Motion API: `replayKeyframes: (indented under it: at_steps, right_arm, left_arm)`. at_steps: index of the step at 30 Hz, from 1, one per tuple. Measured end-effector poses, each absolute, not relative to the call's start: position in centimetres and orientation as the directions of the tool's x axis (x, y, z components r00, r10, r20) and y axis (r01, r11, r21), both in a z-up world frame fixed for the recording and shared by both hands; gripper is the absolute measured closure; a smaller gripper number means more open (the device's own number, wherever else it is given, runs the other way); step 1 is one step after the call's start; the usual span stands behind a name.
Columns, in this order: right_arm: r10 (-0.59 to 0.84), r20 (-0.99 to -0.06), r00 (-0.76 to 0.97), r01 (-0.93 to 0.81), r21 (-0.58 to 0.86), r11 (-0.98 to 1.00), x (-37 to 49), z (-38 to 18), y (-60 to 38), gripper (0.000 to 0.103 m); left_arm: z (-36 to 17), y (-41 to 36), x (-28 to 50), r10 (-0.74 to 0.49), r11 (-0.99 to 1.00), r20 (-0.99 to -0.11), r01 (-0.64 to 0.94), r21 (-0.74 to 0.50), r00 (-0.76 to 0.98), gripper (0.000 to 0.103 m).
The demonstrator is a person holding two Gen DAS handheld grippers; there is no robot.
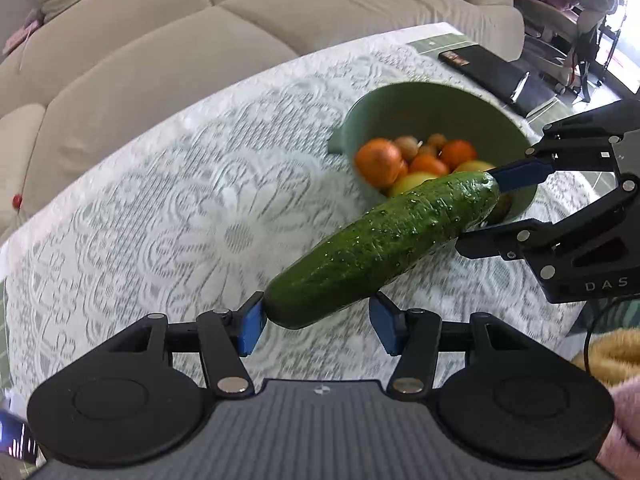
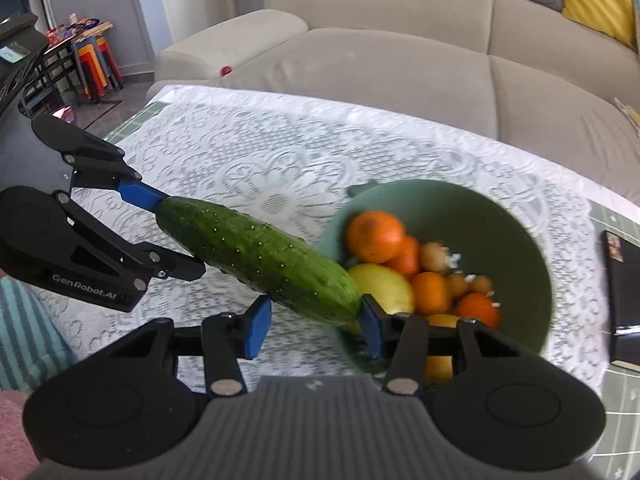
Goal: Organize fruits
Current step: 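Carry the cucumber with both tools over the green colander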
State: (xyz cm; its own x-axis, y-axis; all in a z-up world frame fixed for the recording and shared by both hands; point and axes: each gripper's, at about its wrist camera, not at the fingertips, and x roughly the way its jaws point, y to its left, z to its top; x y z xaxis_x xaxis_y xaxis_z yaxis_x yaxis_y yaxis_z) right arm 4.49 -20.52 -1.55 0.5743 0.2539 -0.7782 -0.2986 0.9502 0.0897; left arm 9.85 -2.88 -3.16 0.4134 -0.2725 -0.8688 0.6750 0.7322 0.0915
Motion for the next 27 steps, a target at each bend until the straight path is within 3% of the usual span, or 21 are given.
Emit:
replayKeyframes:
  at_steps: [13, 27]
  right_arm:
    - [0.161, -0.793, 0.587, -0.224, 0.032, 0.974, 6.4, -2.0, -26.1, 0.057]
    - [0.086, -0.836, 0.541, -0.234, -0.052, 0.971, 9.0, -4.4, -27.0, 0.056]
  left_arm:
    - [-3.8, -10.3, 11.8, -0.263, 0.699, -0.875, 0.705, 0.117, 0.406, 0.039]
    - [-4.8, -12.4, 12.7, -0.245, 0.707, -0.887, 0.699, 0.112, 0.391, 0.04]
